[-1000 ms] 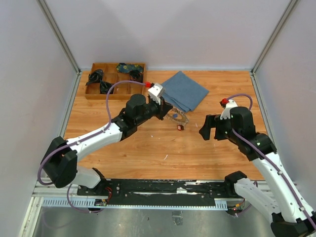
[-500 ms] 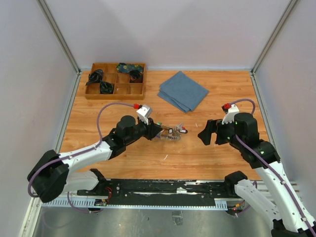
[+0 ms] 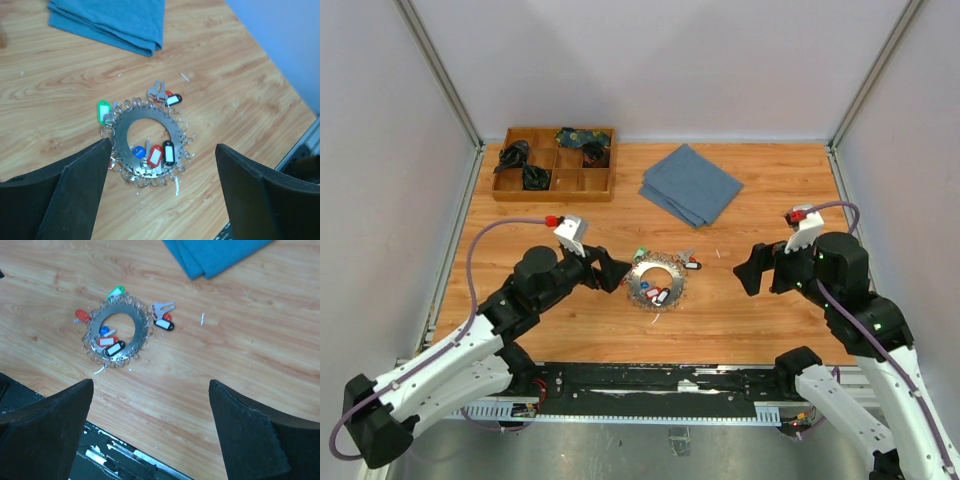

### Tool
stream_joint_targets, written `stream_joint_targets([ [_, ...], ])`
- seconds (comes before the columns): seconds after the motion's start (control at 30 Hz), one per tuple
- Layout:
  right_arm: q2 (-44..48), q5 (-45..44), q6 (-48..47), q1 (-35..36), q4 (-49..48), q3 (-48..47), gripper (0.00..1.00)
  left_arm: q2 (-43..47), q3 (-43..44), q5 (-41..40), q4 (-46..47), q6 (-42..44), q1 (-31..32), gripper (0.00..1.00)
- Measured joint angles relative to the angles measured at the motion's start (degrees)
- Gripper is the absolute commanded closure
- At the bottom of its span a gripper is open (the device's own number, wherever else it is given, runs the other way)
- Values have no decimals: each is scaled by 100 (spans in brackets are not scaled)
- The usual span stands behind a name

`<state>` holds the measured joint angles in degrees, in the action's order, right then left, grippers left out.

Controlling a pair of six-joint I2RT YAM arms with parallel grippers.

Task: Put the keys on the keyring

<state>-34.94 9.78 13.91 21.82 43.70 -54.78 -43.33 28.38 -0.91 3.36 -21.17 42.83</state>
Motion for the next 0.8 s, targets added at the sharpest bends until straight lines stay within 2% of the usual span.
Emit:
stream_joint_targets([
  [0.17,282,-240,-345,0,151,-509,2,651,894,-717,-1331,-168,0,1],
  [0.33,745,-446,-684,0,210,-772,2,1360,1353,-1187,-2070,-214,-2,1],
  [0.6,2006,-643,-883,0,243,-149,2,2739,979,-1609,-2669,-223,0,0],
  [0.8,2271,-791,-844,0,205,101,2,3281,581,-1746,-2979,-186,0,0],
])
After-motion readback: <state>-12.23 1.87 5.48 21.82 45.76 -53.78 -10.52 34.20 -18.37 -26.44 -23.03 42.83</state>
